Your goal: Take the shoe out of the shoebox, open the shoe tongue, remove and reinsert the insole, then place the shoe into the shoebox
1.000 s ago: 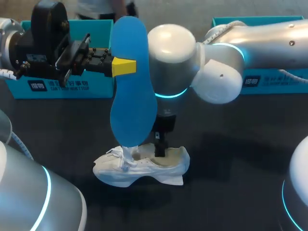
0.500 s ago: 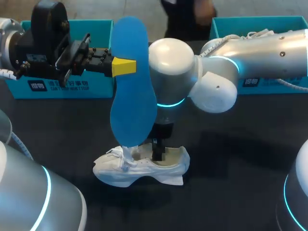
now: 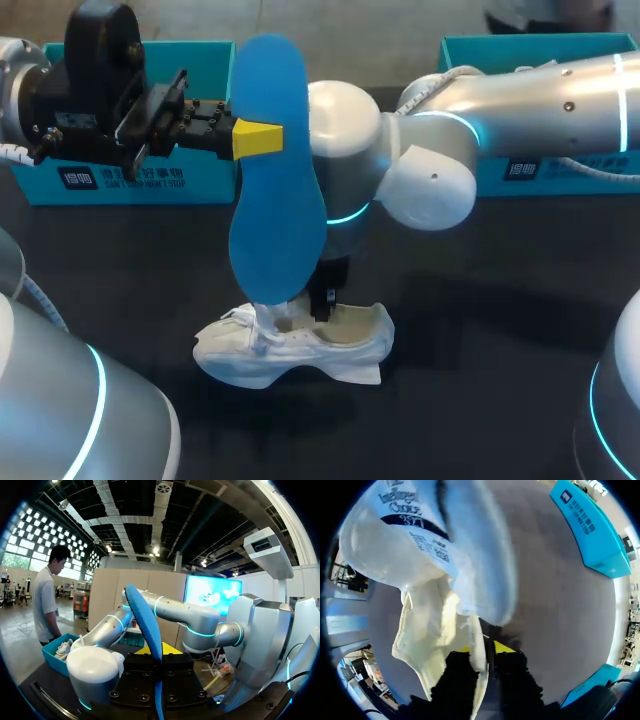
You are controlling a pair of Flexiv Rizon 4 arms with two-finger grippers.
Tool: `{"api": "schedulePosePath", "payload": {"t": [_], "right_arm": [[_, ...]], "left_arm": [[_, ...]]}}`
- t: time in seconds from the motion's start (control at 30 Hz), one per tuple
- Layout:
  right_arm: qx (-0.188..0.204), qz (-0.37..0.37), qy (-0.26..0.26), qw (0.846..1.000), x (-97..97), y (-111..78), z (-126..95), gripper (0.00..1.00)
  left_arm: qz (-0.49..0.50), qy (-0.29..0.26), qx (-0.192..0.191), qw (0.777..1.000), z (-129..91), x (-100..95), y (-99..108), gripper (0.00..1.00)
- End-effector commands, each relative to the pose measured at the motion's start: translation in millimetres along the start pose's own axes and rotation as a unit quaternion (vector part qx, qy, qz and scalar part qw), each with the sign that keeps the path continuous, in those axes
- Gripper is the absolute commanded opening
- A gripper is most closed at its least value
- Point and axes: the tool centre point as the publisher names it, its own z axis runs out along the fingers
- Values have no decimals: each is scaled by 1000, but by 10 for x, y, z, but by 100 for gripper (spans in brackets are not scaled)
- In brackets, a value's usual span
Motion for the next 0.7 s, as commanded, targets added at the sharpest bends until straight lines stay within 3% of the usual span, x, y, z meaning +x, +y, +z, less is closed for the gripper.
{"api": "schedulePosePath", "payload": {"t": [0.03, 0.4, 0.57, 0.7], "right_arm": [[3, 8, -3, 1000, 29, -26, -61, 0], [15, 61, 2, 998, 65, -87, -411, 0], [5, 132, 9, 991, 46, -118, -498, 0], [-13, 214, 9, 977, 17, -150, -603, 0]], "left_arm": [[0, 1, -2, 1000, 5, -12, -5, 0], [0, 1, -2, 1000, 5, -12, -5, 0], [0, 1, -2, 1000, 5, -12, -5, 0], [0, 1, -2, 1000, 5, -12, -5, 0]]}}
